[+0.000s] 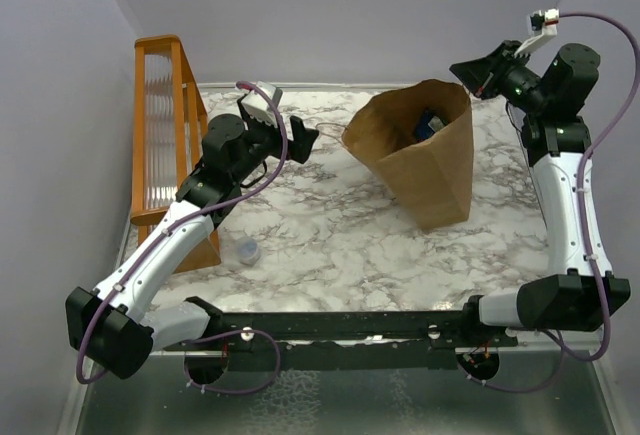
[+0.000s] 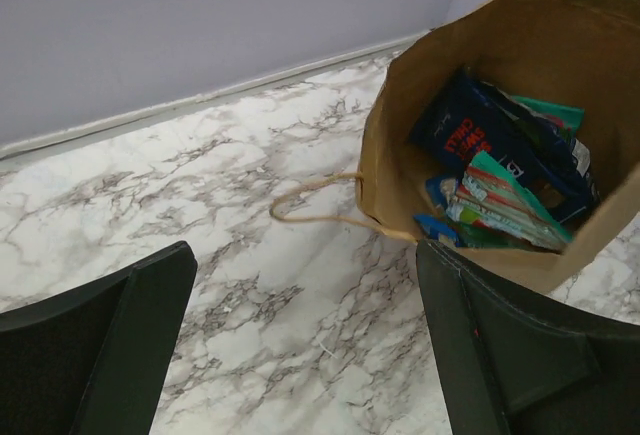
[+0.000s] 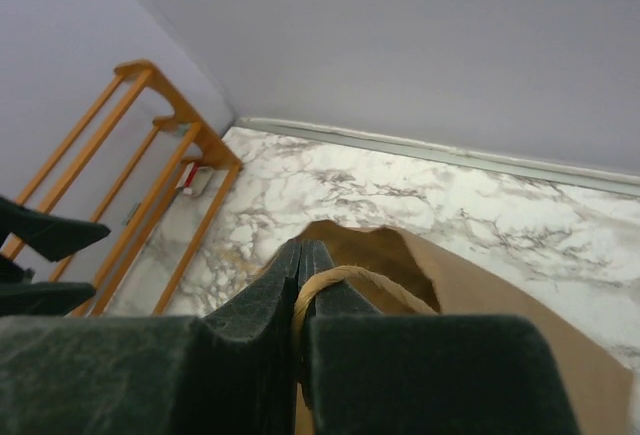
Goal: Take the snacks out of the paper bag
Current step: Adjust the paper bag at the center of the board.
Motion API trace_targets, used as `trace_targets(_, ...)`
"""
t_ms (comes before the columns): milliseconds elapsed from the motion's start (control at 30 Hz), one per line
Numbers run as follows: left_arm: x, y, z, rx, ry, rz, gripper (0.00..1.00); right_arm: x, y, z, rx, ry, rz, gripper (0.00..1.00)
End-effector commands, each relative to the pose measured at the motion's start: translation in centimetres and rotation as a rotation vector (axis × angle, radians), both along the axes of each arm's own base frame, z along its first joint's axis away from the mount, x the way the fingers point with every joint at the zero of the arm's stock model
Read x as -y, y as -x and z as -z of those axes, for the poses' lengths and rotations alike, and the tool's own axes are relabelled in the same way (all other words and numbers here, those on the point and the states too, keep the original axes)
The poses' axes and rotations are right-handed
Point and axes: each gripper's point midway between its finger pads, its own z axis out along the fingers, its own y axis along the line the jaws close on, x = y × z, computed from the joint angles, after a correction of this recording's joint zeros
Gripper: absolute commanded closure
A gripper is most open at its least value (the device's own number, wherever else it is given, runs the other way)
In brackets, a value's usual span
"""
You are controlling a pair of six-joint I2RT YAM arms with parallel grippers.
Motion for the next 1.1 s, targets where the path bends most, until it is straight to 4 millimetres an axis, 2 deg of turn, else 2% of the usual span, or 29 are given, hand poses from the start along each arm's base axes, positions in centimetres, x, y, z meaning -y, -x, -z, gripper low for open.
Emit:
trace_targets(0,-0.8,0.2,-1.4,0.044,-0.015,-0.031,0.05,-3.2,1.7,-3.9,0.156,0.016,-0.262,0.99)
trace_targets(200,-0.4,1.4,-2.6,0.003,0.049,-0.003,0.05,-6.3,4.0,-1.4,0.097,-0.034,-0.537,0.98)
trace_targets(267,0.2,2.2,-3.1,-0.032,0.113,0.031,0.05,-7.5,4.1,-0.5,0.064,-0.029,-0.573,0.98)
trace_targets(433,1.6,4.0,-4.6,-0.101,0.258,0.120,0.05,-11.2,4.3,0.3,0.021,-0.030,-0.674,0.97)
trace_targets(567,2.6,5.2,-4.8,-0.175,0.333,0.177,0.06,-13.8,4.6,0.7,-0.011,-0.044,-0.746,0.97)
trace_targets(733,3.2,7.1,-3.7,-0.283,0.415,0.228,0.07,-16.5,6.4,1.7,-0.017,-0.042,-0.865,0.96)
trace_targets(800,3.9,7.9,-2.5,-0.323,0.442,0.255,0.08,-17.2,7.4,2.4,-0.032,-0.050,-0.931,0.97)
trace_targets(933,5.4,8.9,-0.4,-0.367,0.457,0.260,0.11,-17.4,9.0,3.1,-0.079,-0.078,-1.018,0.97)
trace_targets(1067,8.1,10.4,1.1,-0.386,0.452,0.287,0.15,-16.9,11.6,3.2,-0.114,-0.082,-1.103,0.97)
